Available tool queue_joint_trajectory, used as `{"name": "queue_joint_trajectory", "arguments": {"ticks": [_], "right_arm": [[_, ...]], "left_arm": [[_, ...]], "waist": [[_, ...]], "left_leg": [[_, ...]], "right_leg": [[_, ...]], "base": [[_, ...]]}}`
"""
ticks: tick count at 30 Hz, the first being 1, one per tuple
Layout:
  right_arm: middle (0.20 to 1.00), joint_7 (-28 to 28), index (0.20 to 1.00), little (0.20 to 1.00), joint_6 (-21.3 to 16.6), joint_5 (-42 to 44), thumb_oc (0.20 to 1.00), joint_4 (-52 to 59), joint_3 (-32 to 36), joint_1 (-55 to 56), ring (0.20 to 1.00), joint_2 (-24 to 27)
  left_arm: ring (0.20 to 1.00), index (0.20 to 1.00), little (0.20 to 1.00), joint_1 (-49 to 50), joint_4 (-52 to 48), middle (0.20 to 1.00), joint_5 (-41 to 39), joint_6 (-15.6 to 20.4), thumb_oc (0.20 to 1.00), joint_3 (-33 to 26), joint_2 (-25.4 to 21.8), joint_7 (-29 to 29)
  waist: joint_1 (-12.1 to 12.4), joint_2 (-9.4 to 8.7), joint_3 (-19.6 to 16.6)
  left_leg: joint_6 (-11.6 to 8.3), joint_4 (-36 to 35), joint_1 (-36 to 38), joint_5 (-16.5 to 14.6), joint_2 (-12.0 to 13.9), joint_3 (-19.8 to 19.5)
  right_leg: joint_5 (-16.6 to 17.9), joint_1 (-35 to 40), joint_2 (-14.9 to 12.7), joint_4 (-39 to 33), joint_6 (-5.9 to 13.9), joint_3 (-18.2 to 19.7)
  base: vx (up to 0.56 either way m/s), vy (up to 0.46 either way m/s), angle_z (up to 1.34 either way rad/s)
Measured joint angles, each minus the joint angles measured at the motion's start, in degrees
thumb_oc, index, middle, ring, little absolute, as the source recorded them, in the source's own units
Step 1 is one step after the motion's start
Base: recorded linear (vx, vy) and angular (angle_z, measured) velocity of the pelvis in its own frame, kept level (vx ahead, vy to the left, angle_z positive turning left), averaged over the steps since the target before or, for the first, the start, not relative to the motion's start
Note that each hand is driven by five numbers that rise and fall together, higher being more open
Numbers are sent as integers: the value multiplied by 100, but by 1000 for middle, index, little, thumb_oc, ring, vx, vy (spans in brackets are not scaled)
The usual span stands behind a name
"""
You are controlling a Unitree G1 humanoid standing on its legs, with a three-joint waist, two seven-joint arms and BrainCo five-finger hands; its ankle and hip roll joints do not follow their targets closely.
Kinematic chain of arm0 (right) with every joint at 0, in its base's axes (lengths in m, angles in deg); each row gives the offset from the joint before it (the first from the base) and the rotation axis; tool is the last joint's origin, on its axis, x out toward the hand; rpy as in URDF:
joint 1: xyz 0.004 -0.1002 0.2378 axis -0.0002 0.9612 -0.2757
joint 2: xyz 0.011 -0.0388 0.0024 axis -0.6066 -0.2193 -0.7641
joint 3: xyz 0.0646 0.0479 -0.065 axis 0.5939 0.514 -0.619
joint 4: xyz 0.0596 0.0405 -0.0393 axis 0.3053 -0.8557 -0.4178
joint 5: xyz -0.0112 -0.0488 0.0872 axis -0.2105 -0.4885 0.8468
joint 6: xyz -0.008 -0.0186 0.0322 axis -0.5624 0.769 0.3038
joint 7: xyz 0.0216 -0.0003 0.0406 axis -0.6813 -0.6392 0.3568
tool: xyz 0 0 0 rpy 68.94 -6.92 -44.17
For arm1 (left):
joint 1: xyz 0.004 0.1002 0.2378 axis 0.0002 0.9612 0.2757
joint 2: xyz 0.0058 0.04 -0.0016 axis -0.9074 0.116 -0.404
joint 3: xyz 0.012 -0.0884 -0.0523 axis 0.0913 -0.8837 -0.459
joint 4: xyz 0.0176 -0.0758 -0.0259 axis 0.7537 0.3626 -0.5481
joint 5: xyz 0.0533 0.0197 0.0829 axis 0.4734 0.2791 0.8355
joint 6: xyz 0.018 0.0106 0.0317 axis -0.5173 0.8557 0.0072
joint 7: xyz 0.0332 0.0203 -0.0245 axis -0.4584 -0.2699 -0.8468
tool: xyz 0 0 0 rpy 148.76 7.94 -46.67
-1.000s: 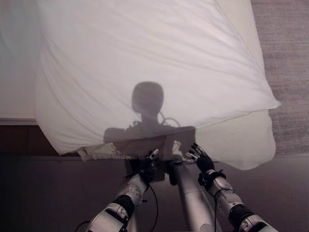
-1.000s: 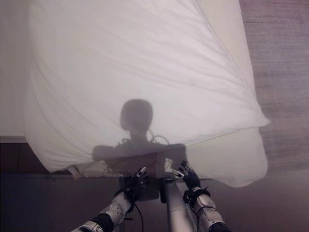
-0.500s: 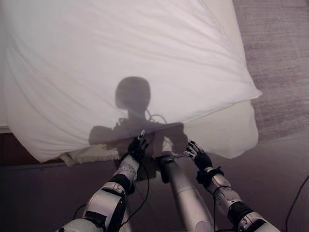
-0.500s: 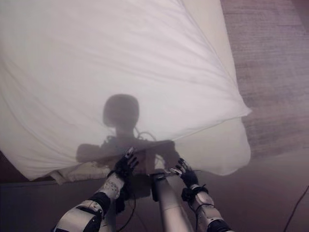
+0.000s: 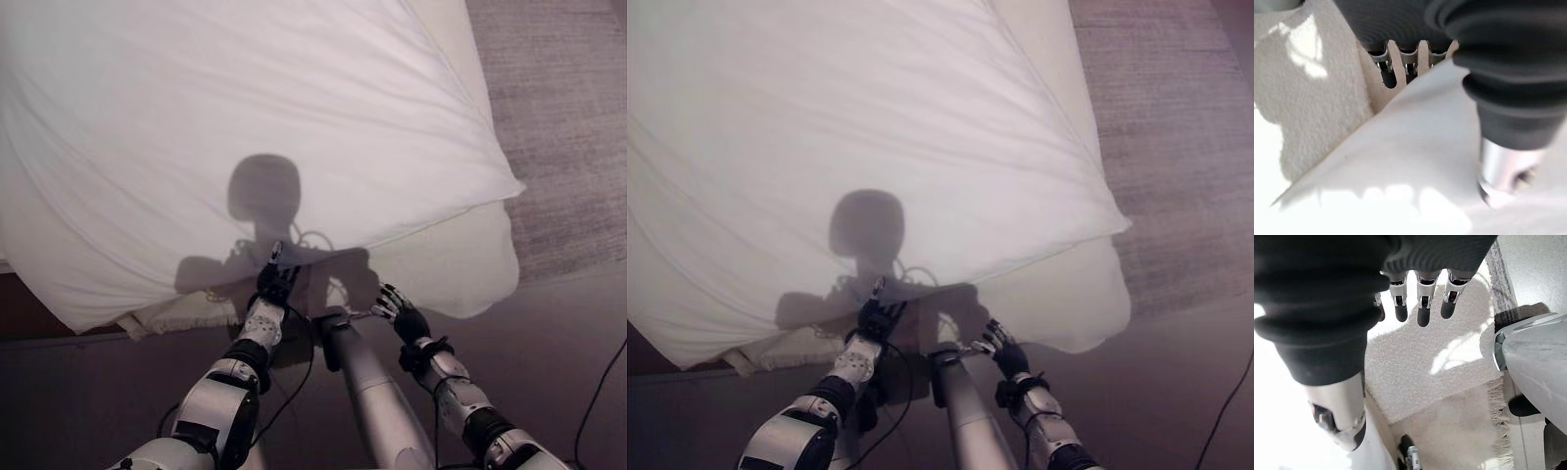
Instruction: Make the bed
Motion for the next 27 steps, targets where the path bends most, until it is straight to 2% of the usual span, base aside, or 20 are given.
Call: {"name": "queue_joint_trajectory", "arguments": {"ticks": [7,17,21,24,25,27], "right_arm": [[1000,-2,1000,1000,0,0,1000,-1,13,1,1000,-75],[1000,2,1000,1000,-5,82,1000,103,-23,21,1000,-200],[1000,317,1000,1000,0,768,1000,222,-104,-2,1000,-285],[1000,454,1000,1000,1,933,1000,231,-124,-44,1000,-397],[1000,512,1000,1000,36,1037,1000,253,-215,-117,1000,-465],[1000,751,1000,1000,215,1758,1000,358,-308,-153,1000,-500]], "left_arm": [[200,200,200,195,-266,200,-176,202,200,2,3,-333],[200,200,200,475,-1335,200,-336,444,200,217,224,-607],[200,200,200,732,-1958,200,-460,532,200,588,305,-642],[200,200,200,720,-2038,200,-493,578,200,656,334,-664],[200,200,200,747,-2098,200,-520,578,200,658,330,-659],[200,200,200,1003,-2705,200,-723,624,200,807,330,-648]], "waist": [[30,7,-4],[256,17,-3],[423,68,23],[440,80,30],[511,98,41],[462,160,98]], "left_leg": [[10,11,-1,8,-14,1],[75,-216,59,128,-134,0],[88,-421,244,206,-215,-28],[106,-440,244,224,-234,-31],[113,-458,242,223,-245,-44],[121,-515,260,261,-284,-104]], "right_leg": [[0,-13,-14,39,-1,4],[50,2,-94,-41,-80,5],[63,169,-168,-103,-100,-32],[63,172,-191,-130,-100,-39],[63,186,-199,-120,-101,-48],[71,226,-242,-143,-106,-114]], "base": [[0,0,0],[2,-5,3],[12,-18,8],[17,-10,7],[42,-41,3],[16,-26,16]]}}
